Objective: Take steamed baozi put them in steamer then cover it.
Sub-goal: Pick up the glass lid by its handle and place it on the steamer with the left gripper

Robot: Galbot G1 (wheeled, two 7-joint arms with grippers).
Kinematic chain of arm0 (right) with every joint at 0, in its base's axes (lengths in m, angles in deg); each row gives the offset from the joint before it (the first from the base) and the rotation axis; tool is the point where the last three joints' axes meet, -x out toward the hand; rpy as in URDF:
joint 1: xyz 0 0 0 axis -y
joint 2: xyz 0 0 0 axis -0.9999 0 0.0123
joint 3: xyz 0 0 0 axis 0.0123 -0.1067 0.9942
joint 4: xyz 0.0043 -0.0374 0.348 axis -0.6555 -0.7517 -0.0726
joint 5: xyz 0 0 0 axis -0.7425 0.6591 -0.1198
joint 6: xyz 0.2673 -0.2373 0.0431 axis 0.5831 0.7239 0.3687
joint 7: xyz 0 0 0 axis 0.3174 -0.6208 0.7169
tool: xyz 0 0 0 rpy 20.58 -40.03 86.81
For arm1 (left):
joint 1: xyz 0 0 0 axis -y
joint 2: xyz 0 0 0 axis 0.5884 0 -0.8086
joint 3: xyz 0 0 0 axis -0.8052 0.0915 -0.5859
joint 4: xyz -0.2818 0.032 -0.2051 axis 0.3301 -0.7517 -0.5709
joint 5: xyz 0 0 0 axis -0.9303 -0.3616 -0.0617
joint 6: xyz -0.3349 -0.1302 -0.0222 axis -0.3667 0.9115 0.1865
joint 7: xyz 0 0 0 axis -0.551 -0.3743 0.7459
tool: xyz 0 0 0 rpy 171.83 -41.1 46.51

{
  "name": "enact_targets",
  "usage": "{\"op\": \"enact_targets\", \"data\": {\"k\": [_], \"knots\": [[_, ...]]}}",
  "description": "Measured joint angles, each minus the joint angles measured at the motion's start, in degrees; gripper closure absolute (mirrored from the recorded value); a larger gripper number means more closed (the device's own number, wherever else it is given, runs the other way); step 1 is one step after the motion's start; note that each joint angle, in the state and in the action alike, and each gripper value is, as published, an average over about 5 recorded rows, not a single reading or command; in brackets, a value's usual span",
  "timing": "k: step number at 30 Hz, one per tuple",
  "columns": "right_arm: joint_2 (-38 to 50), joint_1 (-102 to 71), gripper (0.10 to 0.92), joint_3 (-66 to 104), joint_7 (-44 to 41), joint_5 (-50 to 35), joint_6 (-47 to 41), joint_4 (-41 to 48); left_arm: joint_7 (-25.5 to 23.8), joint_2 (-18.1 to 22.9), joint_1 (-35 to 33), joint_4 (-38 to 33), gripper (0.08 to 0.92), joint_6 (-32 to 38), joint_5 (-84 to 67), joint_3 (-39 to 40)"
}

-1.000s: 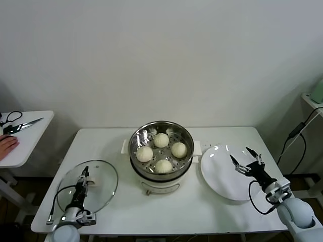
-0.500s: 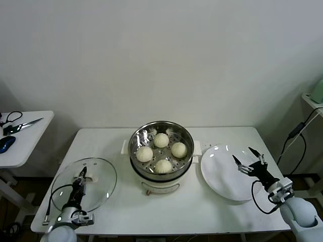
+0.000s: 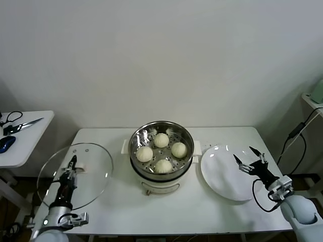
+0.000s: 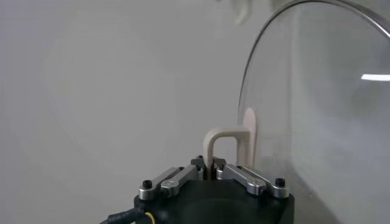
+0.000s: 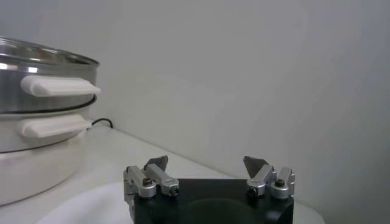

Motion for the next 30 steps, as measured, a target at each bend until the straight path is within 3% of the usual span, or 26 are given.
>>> {"op": "enact_targets", "data": {"k": [9, 18, 24, 30], "knots": [[0.0, 2.2, 0.203, -2.1, 0.2, 1.0, -0.1, 1.7, -1.8, -5.9, 0.1, -7.0, 0.850, -8.7, -2.5, 3.8], [-0.3, 5.8, 0.203, -5.5, 0.7, 1.9, -0.4, 3.8, -6.8, -12.4, 8.5, -9.4, 0.850, -19.9, -2.6, 16.5], [-1.0, 7.8, 0.203, -7.1, 1.0, 2.4, -0.4, 4.9, -12.5, -12.4, 15.4, -9.0, 0.850, -26.0, 0.6, 26.6], [-1.3, 8.5, 0.203, -7.7, 1.1, 2.6, -0.3, 5.4, -17.7, -8.9, 21.6, -7.0, 0.850, -29.9, 5.2, 34.8]]}}
